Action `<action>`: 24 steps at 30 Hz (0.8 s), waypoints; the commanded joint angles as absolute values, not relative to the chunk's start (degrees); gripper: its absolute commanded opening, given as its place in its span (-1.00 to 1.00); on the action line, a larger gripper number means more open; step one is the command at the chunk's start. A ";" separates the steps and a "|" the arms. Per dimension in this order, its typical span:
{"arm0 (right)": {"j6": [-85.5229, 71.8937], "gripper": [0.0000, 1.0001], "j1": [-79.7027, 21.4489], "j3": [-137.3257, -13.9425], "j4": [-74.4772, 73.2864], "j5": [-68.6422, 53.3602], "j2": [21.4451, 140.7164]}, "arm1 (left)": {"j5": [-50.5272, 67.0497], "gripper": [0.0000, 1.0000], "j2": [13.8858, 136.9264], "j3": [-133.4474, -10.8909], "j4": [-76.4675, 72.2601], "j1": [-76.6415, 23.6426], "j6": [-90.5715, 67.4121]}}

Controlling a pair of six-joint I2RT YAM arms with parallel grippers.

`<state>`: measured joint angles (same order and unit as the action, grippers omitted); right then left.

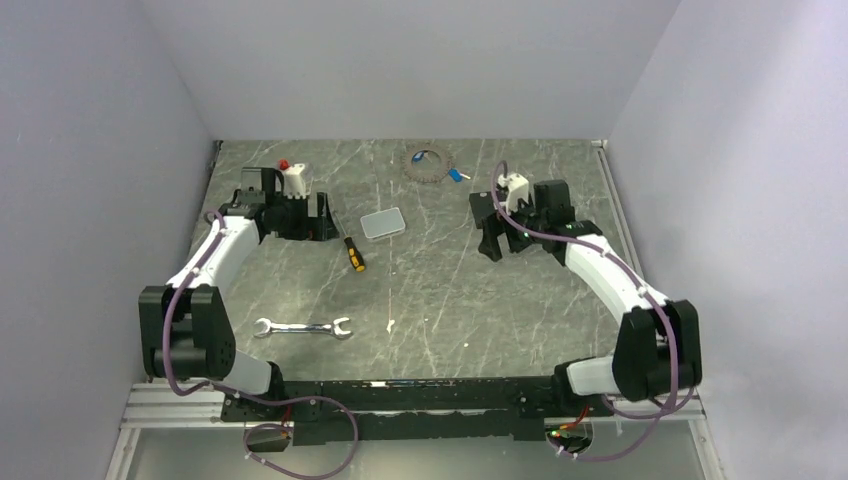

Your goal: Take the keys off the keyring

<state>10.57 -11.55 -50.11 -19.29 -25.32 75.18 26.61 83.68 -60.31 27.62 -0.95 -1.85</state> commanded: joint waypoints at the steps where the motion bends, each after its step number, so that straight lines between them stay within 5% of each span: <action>1: 9.51 0.99 -13.74 -60.96 -17.53 -19.48 81.29 | 27.57 0.99 79.61 -59.79 24.96 -1.14 -2.21; 24: 0.09 0.93 -17.81 -114.22 -20.18 -12.87 126.71 | 26.74 0.99 76.82 -60.20 25.56 -1.04 -1.56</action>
<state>2.04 -17.23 -106.52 -21.37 -14.92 123.24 26.68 78.46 -60.03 27.18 -0.95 -1.56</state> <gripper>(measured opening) 0.976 0.994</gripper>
